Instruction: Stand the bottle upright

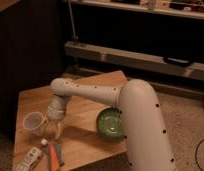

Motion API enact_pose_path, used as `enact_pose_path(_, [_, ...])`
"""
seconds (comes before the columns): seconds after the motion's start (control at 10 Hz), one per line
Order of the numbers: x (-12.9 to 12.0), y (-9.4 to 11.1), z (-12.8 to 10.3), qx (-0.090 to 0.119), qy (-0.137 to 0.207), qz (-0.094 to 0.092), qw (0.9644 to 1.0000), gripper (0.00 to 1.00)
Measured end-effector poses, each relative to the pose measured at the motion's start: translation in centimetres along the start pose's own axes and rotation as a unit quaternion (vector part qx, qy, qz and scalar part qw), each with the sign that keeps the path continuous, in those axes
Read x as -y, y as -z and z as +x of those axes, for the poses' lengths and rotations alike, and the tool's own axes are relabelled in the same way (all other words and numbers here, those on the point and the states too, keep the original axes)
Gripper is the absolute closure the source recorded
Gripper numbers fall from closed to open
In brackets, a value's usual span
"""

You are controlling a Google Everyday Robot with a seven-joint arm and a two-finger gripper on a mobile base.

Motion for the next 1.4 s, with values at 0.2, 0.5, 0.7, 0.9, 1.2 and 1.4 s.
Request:
enact_pose_path(0.2, [0.3, -1.0, 0.3, 0.006, 0.003, -0.007, 1.0, 0.43])
enact_pose_path(0.5, [0.5, -2.5, 1.0, 0.016, 0.004, -0.017, 0.9997, 0.43])
enact_pose_path(0.7, [1.0, -3.4, 1.1, 0.021, 0.008, -0.024, 0.9995, 0.43])
enact_pose_path(0.9, [1.5, -4.1, 1.2, 0.024, 0.01, -0.031, 0.9992, 0.43])
enact_pose_path(1.2, [2.5, -5.1, 1.0, 0.035, 0.017, -0.039, 0.9985, 0.43])
enact_pose_path(1.4, [2.9, -5.4, 1.0, 0.042, 0.016, -0.043, 0.998, 0.43])
